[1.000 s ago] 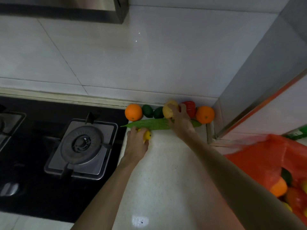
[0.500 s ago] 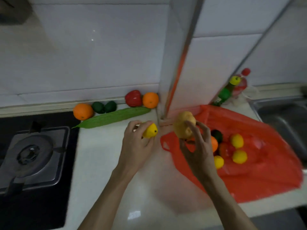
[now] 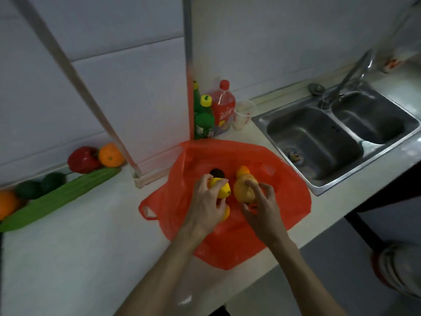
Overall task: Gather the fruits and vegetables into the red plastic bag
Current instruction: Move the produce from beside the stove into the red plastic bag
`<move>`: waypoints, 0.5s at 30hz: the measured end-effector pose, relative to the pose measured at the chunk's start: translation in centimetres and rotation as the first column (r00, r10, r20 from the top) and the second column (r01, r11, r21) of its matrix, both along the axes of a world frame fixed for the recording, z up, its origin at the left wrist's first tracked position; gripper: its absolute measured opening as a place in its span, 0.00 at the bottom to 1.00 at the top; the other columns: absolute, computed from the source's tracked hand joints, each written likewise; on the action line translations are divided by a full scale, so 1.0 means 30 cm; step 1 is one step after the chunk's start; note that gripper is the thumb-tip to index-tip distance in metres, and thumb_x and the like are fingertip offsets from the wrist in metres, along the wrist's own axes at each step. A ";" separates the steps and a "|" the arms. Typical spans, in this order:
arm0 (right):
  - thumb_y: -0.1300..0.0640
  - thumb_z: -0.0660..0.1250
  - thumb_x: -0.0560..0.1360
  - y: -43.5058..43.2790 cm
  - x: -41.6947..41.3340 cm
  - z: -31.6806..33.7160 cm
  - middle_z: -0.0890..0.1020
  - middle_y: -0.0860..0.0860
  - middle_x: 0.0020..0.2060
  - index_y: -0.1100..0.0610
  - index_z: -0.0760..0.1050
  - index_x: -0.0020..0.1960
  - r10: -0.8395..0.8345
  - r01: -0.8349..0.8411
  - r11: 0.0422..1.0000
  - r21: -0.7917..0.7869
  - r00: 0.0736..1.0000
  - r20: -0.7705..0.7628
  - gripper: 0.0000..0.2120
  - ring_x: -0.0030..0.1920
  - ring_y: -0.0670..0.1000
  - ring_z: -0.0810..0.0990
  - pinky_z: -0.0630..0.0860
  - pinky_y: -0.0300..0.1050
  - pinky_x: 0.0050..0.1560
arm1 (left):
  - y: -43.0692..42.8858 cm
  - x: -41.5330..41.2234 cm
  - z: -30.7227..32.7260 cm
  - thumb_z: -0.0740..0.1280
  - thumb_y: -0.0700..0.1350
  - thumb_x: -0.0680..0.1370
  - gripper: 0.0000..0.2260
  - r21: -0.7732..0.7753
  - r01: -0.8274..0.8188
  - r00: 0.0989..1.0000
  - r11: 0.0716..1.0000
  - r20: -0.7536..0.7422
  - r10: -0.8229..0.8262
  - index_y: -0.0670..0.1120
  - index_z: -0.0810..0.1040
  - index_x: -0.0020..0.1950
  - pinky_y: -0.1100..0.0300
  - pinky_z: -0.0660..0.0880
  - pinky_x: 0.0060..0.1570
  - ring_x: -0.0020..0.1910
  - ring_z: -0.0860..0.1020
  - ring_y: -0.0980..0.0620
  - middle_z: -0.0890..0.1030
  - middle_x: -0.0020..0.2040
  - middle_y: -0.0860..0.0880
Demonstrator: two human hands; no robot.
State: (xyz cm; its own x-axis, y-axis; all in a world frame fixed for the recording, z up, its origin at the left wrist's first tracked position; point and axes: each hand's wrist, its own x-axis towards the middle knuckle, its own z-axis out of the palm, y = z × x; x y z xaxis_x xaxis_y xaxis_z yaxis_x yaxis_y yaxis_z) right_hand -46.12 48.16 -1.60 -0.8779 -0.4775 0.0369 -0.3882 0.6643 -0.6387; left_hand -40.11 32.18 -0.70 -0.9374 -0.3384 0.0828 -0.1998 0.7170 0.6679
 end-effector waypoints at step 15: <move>0.52 0.67 0.74 -0.093 -0.216 -0.070 0.66 0.56 0.65 0.45 0.60 0.70 0.115 -0.116 0.987 0.115 0.993 0.012 0.28 0.51 0.59 0.76 0.75 0.49 0.37 | -0.170 -0.206 -0.131 0.64 0.34 0.71 0.25 -0.149 -0.063 0.974 0.987 0.204 0.093 0.46 0.72 0.68 0.51 0.63 0.67 0.66 0.67 0.39 0.69 0.66 0.40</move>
